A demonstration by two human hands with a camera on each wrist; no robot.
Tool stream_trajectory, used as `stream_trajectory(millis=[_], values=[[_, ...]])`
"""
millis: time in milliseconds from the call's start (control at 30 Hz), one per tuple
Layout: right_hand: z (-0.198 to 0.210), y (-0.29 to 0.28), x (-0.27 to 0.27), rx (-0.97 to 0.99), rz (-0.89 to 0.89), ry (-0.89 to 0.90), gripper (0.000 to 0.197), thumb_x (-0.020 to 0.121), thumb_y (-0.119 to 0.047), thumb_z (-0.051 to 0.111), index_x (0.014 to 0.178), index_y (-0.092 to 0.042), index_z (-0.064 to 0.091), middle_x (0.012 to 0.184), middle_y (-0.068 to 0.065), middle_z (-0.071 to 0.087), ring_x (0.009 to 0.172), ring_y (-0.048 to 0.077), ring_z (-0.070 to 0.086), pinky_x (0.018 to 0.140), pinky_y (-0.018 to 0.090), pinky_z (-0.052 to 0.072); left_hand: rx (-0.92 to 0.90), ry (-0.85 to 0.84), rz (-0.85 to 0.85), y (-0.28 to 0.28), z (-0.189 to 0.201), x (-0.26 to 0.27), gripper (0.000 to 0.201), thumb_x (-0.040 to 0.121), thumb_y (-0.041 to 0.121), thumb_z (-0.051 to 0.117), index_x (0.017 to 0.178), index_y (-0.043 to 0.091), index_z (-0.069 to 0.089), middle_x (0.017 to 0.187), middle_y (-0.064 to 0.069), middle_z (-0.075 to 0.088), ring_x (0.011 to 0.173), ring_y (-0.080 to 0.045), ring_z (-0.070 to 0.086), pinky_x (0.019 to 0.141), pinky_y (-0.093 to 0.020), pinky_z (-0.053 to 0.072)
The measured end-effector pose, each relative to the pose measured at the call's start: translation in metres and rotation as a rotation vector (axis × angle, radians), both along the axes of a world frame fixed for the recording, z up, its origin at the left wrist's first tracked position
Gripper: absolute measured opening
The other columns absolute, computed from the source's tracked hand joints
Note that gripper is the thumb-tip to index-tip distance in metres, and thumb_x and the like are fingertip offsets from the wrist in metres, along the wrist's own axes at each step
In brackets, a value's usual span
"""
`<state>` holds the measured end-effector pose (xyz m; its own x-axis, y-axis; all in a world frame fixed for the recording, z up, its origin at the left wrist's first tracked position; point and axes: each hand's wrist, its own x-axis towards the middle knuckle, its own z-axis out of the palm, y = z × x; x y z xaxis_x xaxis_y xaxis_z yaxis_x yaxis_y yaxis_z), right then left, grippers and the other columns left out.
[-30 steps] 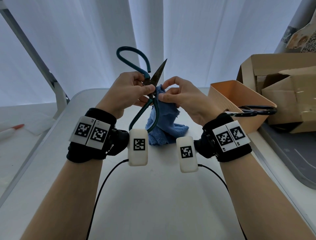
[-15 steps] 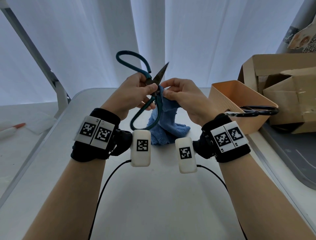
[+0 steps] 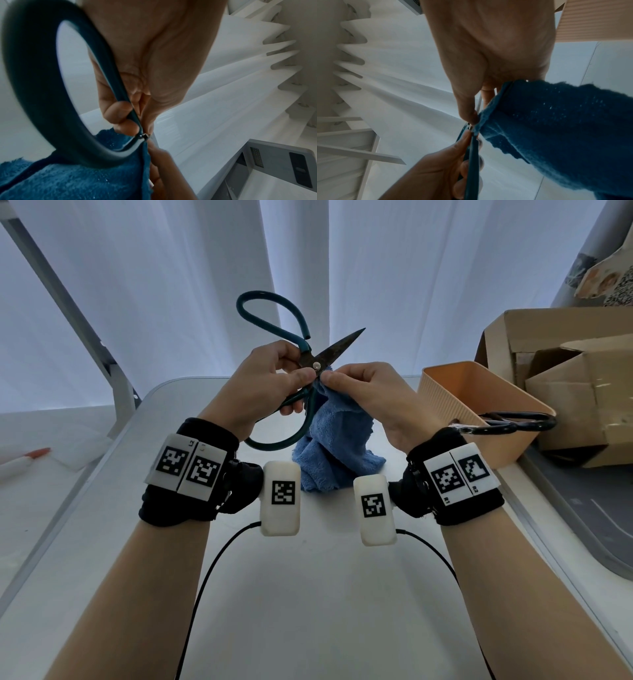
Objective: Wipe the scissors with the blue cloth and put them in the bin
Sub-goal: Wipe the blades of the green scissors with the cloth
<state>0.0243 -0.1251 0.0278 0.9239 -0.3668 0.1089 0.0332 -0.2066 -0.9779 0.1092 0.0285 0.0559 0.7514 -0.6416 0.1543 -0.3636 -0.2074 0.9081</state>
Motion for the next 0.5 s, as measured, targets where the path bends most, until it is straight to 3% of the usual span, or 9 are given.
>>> stream_trajectory(millis=[100,200,367,500], values=[[0.0032,-0.0012,-0.0006,0.005,0.01,0.029,0.012,0.093,-0.016,0.064,0.087,-0.009,0.071,0.077,0.003,0.067,0.072,0.009,0.06,0.063,0.015,0.048,0.012,0.007,-0.018,-0.0003,0.0001,-0.0016,0.01,0.098,0.009,0.06,0.107,0.005,0.06,0.09,-0.007,0.062,0.049,-0.013,0.057,0.047,-0.024,0.044],[0.004,-0.0043,-0.0019,-0.005,0.033,0.06,0.011,0.093,-0.013,0.06,0.089,-0.007,0.068,0.082,0.01,0.061,0.077,0.016,0.053,0.062,0.016,0.043,0.02,-0.004,-0.019,-0.0003,0.0005,-0.0019,0.009,0.097,0.009,0.06,0.106,0.006,0.06,0.093,-0.007,0.063,0.049,-0.013,0.057,0.048,-0.024,0.045],[0.0005,-0.0029,-0.0019,0.024,0.022,0.035,0.019,0.088,-0.024,0.074,0.092,-0.006,0.07,0.077,0.0,0.066,0.072,0.008,0.06,0.063,0.017,0.046,0.025,-0.021,-0.027,-0.0018,0.0001,-0.0025,0.017,0.098,0.01,0.059,0.113,0.002,0.059,0.095,-0.008,0.063,0.051,-0.014,0.058,0.048,-0.024,0.045],[-0.0006,-0.0031,-0.0004,0.072,0.034,-0.009,0.014,0.088,-0.021,0.074,0.085,-0.01,0.066,0.073,-0.001,0.064,0.067,0.008,0.059,0.061,0.018,0.046,0.008,-0.008,-0.02,-0.0013,0.0012,-0.0019,0.015,0.098,0.009,0.059,0.111,0.003,0.06,0.091,-0.007,0.063,0.051,-0.015,0.057,0.048,-0.024,0.045]])
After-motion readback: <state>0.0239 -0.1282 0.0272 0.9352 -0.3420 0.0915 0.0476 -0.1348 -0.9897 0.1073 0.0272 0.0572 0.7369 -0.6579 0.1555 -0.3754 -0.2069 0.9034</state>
